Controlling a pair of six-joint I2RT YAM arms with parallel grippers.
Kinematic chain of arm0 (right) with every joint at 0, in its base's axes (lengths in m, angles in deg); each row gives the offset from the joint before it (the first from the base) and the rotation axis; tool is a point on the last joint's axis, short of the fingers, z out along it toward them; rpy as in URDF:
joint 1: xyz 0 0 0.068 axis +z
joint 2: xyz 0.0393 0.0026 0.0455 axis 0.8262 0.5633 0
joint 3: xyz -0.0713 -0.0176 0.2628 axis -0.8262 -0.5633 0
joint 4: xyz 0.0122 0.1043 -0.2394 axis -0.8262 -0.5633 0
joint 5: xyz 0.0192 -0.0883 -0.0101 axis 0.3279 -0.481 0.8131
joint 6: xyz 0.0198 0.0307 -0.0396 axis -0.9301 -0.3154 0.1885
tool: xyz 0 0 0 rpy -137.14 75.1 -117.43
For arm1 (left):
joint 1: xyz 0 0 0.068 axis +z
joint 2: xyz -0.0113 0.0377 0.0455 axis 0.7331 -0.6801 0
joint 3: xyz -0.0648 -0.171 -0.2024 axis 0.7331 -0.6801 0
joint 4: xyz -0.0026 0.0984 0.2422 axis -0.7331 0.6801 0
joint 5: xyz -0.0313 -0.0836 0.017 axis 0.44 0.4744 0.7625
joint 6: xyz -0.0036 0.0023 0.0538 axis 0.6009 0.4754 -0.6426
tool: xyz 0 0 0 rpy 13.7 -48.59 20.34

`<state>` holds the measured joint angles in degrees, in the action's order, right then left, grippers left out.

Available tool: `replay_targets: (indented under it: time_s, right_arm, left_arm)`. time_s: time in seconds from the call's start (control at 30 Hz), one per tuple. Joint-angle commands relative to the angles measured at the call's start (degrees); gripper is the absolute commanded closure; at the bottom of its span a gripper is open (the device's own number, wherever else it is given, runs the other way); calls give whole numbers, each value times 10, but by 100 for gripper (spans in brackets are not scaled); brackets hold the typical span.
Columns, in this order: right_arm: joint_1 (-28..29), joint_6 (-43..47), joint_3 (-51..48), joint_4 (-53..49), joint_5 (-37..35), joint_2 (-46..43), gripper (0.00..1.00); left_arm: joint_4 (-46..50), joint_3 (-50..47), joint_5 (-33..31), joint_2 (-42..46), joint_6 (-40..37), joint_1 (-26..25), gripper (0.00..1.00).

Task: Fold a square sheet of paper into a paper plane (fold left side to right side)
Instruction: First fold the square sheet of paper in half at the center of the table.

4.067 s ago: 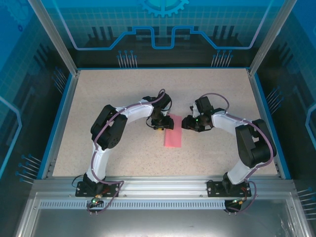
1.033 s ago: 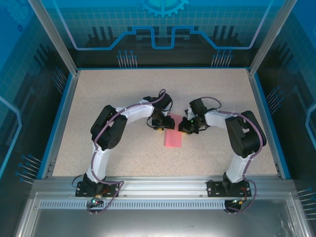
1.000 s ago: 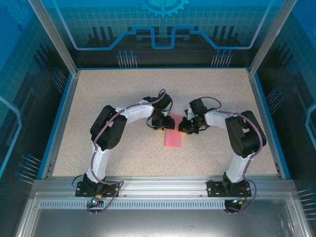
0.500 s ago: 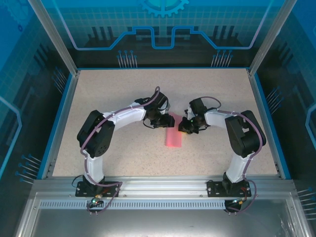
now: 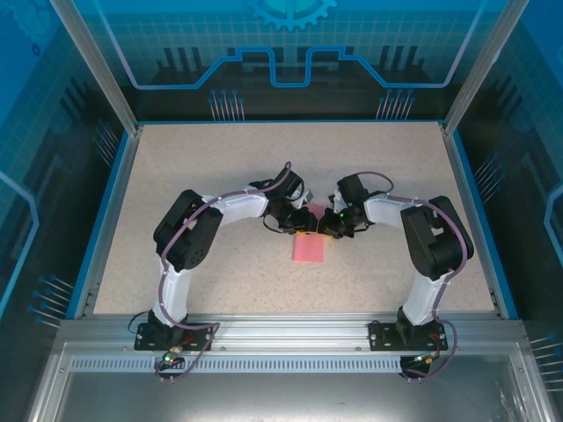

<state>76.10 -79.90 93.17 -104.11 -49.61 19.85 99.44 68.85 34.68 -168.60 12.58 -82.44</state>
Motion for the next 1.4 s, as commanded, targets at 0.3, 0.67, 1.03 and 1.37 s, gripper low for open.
replay_targets:
  time_s: [0.3, 0.67, 1.03, 1.37]
  right_arm:
    - [9, 14, -6, -53, -39, 30, 88]
    - [9, 17, -6, -59, -43, 31, 88]
    - [10, 14, -7, -43, -30, 29, 88]
    - [12, 15, -7, -37, -23, 25, 88]
  left_arm:
    - [-5, -40, 9, -14, -27, 33, 72]
    - [5, -71, 6, 29, -51, 65, 71]
    - [-52, -84, 44, 91, -40, 50, 70]
    - [-50, -33, 30, 2, -31, 15, 70]
